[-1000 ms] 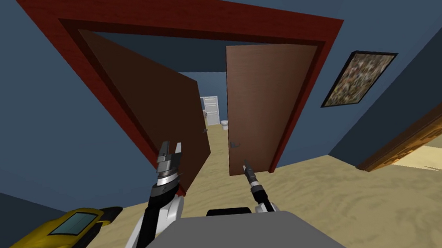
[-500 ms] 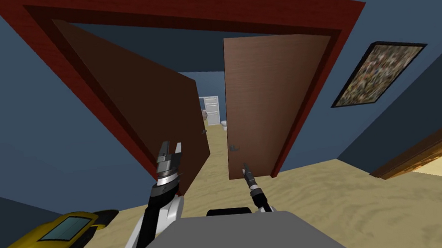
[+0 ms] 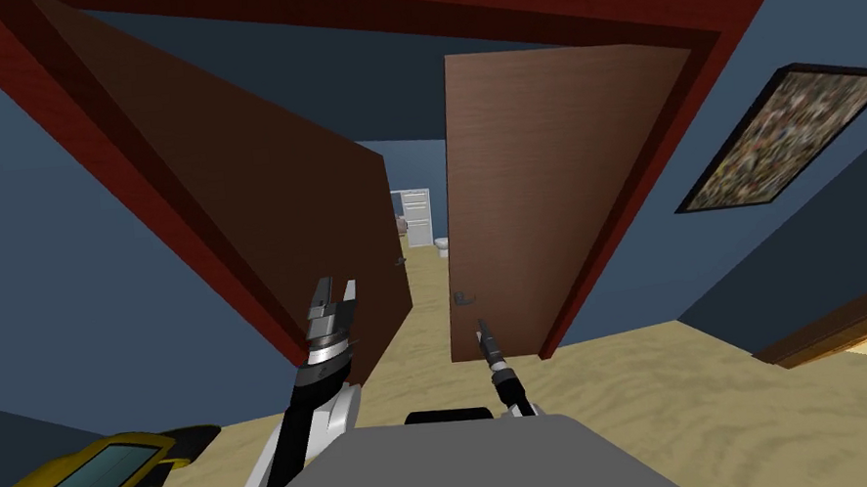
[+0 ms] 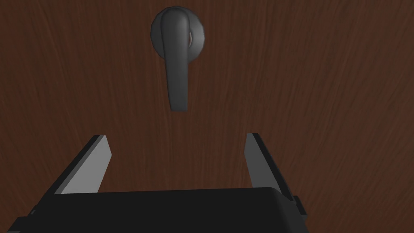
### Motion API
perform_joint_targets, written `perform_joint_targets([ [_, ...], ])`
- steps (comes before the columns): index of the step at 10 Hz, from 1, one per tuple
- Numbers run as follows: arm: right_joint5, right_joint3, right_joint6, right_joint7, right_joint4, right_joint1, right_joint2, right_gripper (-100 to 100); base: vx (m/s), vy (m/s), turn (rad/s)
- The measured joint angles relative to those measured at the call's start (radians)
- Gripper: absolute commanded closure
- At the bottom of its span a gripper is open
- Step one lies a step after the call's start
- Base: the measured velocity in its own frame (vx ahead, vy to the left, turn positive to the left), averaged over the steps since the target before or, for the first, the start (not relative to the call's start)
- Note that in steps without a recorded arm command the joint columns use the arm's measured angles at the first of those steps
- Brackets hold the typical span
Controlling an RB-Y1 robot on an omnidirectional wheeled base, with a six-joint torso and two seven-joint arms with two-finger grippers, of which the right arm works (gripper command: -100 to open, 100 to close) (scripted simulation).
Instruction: Push the door open
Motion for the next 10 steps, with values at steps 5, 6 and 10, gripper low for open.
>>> perform_joint_targets([
  [5,-0.006,-0.015,-0.001,0.005,0.028,-0.024,0.006,-100,0.201,0.015,0.025],
  [6,-0.007,-0.018,-0.001,0.005,0.031,-0.027,0.009,-100,0.164,0.028,0.018],
  [10,-0.009,-0.022,0.001,0.007,0.038,-0.035,0.019,100,0.056,0.009,0.008],
])
